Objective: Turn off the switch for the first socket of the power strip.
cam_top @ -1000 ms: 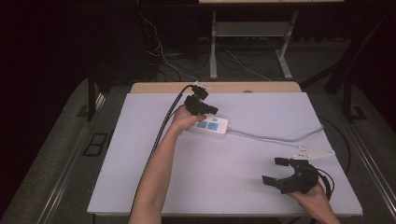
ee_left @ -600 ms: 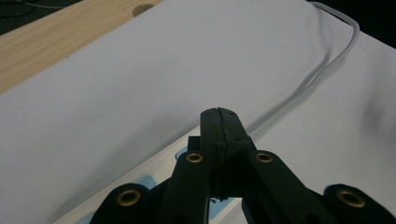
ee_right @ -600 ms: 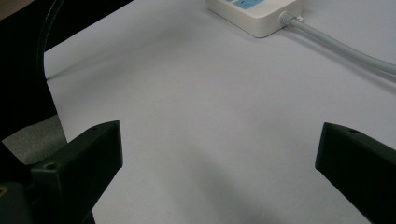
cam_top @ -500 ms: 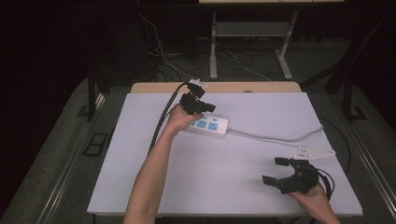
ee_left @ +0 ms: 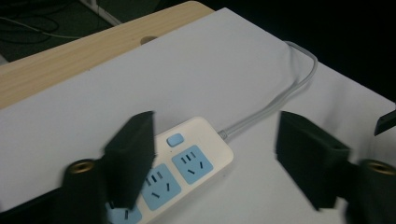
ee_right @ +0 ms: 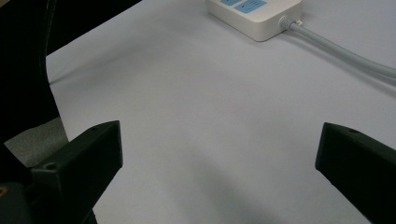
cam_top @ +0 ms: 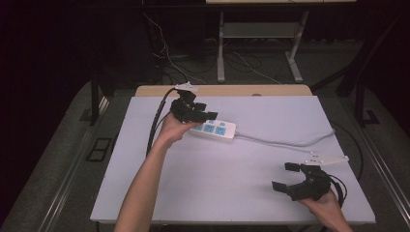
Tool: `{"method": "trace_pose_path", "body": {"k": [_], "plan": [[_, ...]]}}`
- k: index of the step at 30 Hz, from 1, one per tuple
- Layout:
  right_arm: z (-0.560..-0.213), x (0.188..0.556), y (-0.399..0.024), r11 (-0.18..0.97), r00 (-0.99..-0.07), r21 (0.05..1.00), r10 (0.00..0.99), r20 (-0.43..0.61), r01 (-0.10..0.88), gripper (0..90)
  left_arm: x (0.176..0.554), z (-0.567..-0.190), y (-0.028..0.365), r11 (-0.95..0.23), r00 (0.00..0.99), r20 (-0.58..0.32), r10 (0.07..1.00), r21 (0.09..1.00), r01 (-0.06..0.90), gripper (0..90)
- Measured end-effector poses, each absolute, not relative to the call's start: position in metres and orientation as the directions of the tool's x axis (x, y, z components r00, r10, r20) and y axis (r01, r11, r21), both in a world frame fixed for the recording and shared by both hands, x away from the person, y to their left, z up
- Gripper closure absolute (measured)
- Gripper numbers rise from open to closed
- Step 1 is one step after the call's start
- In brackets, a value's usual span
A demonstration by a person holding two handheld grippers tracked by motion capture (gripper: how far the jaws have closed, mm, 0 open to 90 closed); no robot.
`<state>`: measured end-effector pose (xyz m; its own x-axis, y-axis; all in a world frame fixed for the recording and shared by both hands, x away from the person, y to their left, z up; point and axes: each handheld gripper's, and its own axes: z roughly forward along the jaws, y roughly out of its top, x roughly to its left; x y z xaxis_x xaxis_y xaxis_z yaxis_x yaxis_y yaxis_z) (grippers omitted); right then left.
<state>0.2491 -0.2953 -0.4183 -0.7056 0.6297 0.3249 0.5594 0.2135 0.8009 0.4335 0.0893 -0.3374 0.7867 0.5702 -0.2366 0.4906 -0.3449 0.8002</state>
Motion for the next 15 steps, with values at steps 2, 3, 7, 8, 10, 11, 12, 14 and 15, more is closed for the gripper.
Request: {"method": "trace_pose_path", "body": {"k": [2, 3, 7, 8, 10, 11, 12, 14, 15], "plan": [[-0.418, 0.249, -0.296, 0.209, -0.703, 0.802, 0.632, 0.326, 0.559, 0.4, 0.431, -0.337, 0.093, -0.36, 0.78, -0.234, 0.58, 0.785, 0.503, 7.3], [-0.418, 0.249, -0.296, 0.206, -0.703, 0.804, 0.631, 0.327, 0.558, 0.4, 0.43, -0.336, 0.095, -0.364, 0.778, -0.239, 0.58, 0.779, 0.511, 1.1], [-0.418, 0.249, -0.298, 0.202, -0.701, 0.804, 0.633, 0.328, 0.559, 0.4, 0.422, -0.335, 0.104, -0.343, 0.774, -0.247, 0.583, 0.789, 0.51, 0.0], [-0.418, 0.249, -0.298, 0.2, -0.7, 0.804, 0.634, 0.329, 0.56, 0.4, 0.419, -0.334, 0.106, -0.343, 0.775, -0.243, 0.584, 0.791, 0.506, 0.0], [-0.418, 0.249, -0.298, 0.199, -0.7, 0.804, 0.633, 0.331, 0.56, 0.4, 0.414, -0.334, 0.11, -0.338, 0.775, -0.235, 0.587, 0.798, 0.498, 0.0], [-0.418, 0.249, -0.298, 0.2, -0.701, 0.804, 0.633, 0.33, 0.56, 0.4, 0.411, -0.333, 0.112, -0.334, 0.775, -0.234, 0.587, 0.802, 0.495, 0.0], [-0.418, 0.249, -0.298, 0.202, -0.701, 0.804, 0.633, 0.329, 0.559, 0.4, 0.409, -0.333, 0.114, -0.332, 0.774, -0.228, 0.591, 0.805, 0.491, 0.0], [-0.418, 0.249, -0.298, 0.202, -0.701, 0.803, 0.633, 0.329, 0.56, 0.4, 0.403, -0.334, 0.118, -0.334, 0.776, -0.214, 0.593, 0.812, 0.478, 0.0], [-0.418, 0.249, -0.298, 0.203, -0.701, 0.804, 0.633, 0.329, 0.559, 0.4, 0.401, -0.334, 0.12, -0.323, 0.774, -0.219, 0.594, 0.816, 0.479, 0.0]]}}
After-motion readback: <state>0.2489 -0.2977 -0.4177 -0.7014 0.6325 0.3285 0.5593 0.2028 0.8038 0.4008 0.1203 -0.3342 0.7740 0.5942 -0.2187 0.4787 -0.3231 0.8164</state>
